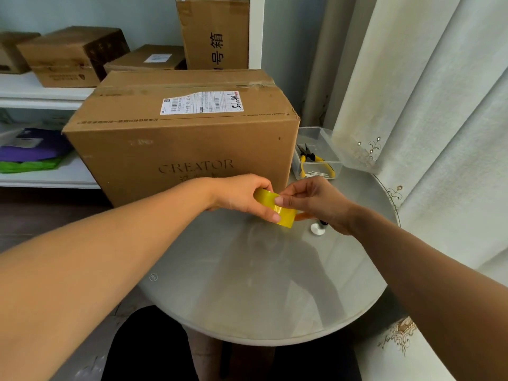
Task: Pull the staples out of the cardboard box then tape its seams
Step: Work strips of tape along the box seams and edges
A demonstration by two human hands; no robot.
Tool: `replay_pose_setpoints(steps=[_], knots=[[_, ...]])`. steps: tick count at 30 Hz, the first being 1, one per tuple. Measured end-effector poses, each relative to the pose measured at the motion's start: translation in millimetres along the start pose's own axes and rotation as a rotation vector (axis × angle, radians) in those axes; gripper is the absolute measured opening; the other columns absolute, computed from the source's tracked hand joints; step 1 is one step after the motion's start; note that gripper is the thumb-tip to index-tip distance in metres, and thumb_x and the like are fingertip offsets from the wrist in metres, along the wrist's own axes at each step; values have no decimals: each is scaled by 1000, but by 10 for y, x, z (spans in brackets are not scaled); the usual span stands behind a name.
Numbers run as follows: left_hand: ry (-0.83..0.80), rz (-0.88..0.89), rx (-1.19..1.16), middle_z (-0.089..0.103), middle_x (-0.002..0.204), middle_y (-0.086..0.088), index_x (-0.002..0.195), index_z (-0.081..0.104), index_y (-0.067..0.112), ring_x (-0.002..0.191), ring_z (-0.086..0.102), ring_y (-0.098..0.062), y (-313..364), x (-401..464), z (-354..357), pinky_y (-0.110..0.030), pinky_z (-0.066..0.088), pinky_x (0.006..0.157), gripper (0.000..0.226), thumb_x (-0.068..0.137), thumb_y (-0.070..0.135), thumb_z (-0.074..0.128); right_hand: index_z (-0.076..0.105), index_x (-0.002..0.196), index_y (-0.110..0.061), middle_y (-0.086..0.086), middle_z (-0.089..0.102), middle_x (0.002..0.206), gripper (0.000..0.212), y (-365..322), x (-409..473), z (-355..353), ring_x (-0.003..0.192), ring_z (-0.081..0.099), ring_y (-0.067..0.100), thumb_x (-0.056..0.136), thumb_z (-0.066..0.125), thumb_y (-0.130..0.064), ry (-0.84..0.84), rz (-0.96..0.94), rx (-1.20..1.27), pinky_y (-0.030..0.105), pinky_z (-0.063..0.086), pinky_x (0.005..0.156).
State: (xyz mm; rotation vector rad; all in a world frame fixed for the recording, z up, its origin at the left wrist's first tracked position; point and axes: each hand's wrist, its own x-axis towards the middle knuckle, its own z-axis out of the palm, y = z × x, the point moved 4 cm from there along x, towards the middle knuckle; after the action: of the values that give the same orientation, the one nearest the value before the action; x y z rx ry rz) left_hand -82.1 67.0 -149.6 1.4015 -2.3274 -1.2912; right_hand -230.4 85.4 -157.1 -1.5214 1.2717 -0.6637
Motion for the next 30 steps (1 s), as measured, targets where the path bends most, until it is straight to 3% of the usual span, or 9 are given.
replay_pose_setpoints(steps=[2,4,7,11,14,19,23,27,30], knots=[[70,7,53,48,74,6,81,54,20,68,45,-6,8,21,7,-17,37,56,29,75,35,77,72,89,-9,10,70,84,14,-32,7,19,73,63,12,82,72,-22,40,-25,1,28,55,67],[61,-23,-39,51,81,3,83,54,19,79,52,-9,-24,37,9,-21,50,66,26,77,32,77,72,91,-8,7,70,82,17,-49,18,18,72,63,12,82,72,-23,52,-26,-14,26,55,64],[-9,-76,-168,56,99,-2,102,57,11,96,58,-12,-61,12,0,-29,56,83,32,78,22,76,72,97,-13,7,71,91,16,-67,25,11,80,65,13,83,71,-21,-24,23,-41,34,57,75],[-27,-110,-219,56,105,-4,115,54,4,102,59,-14,-95,-10,-30,-32,55,89,46,77,17,76,68,109,-18,7,70,109,24,-74,3,-27,97,66,17,87,65,-9,-173,88,-17,39,55,89],[-48,-120,-205,56,111,-7,119,54,5,107,58,-16,-75,-4,-23,-33,54,91,48,78,17,76,69,102,-21,8,70,109,19,-61,-4,-31,99,65,18,88,65,-9,-150,85,2,40,55,90],[-33,-138,-132,53,106,-6,114,54,10,102,56,-16,-42,6,-5,-34,54,91,36,83,16,70,71,98,-11,14,69,102,13,-57,36,12,93,63,18,87,67,-14,-29,65,-34,43,56,86],[-41,-141,-124,50,95,-1,92,52,20,101,54,-16,-32,-7,9,-38,52,94,15,86,13,63,69,88,-8,6,64,86,9,-75,53,60,80,60,13,88,65,-16,16,55,-53,40,56,81],[-41,-138,-132,47,93,2,94,50,21,100,53,-14,-57,-52,-6,-37,51,96,15,88,13,61,70,99,-1,10,67,92,29,-78,68,61,83,61,13,84,70,-25,14,53,-88,38,56,80],[-10,-139,-92,52,96,3,99,54,19,100,53,-13,-85,-69,-13,-33,52,90,21,85,28,68,70,94,0,12,67,87,32,-97,81,71,80,60,16,81,73,-29,34,28,-93,42,56,80]])
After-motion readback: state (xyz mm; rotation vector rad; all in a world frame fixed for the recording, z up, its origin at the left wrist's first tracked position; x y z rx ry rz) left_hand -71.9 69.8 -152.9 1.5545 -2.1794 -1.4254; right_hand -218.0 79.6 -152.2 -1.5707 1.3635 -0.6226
